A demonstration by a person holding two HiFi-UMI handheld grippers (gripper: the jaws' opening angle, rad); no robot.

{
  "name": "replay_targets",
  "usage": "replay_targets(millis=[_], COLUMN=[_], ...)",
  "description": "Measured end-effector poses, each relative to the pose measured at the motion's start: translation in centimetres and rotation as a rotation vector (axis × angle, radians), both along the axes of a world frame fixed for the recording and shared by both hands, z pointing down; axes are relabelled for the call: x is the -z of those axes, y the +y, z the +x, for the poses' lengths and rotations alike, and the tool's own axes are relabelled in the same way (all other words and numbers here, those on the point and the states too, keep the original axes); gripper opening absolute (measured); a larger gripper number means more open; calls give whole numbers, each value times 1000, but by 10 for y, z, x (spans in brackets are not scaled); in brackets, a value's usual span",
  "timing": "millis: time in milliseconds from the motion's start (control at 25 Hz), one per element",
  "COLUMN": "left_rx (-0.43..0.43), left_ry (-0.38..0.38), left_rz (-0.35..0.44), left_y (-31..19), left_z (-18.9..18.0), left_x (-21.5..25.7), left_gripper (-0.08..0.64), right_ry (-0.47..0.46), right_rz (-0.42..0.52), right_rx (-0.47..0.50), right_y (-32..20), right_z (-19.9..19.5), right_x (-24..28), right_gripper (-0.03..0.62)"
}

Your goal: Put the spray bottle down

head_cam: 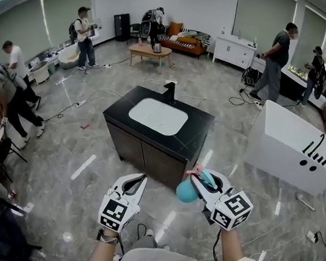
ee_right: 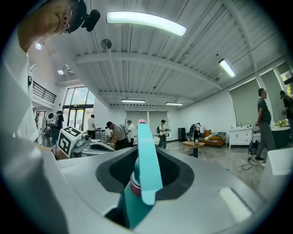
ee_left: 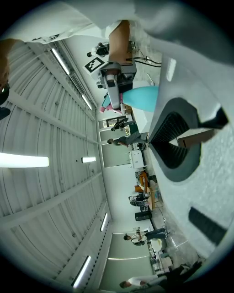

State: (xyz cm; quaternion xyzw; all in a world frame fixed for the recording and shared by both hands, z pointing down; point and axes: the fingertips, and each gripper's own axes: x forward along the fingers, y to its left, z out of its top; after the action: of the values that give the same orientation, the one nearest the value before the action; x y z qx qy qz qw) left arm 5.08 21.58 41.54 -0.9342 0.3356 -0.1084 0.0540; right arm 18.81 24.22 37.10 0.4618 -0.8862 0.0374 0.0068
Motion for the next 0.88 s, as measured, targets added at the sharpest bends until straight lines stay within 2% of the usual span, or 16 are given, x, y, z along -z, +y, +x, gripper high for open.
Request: replay_targets(millis=[280, 480, 880], left_rx=[10, 1, -14], left_ry=[9, 22, 37], left_rz=[5, 11, 19], left_y=[-21, -53, -166], left_z=[1, 3, -24], left_x=[-4, -8, -1], left_gripper=[0, 0, 0], right_ry=[11, 28, 30], right_rz=[4, 11, 42], right_rx=[6, 10, -21], right_y=[-18, -50, -156], right_z=[1, -3, -33], right_x=[-4, -5, 9], right_gripper=[114, 114, 114])
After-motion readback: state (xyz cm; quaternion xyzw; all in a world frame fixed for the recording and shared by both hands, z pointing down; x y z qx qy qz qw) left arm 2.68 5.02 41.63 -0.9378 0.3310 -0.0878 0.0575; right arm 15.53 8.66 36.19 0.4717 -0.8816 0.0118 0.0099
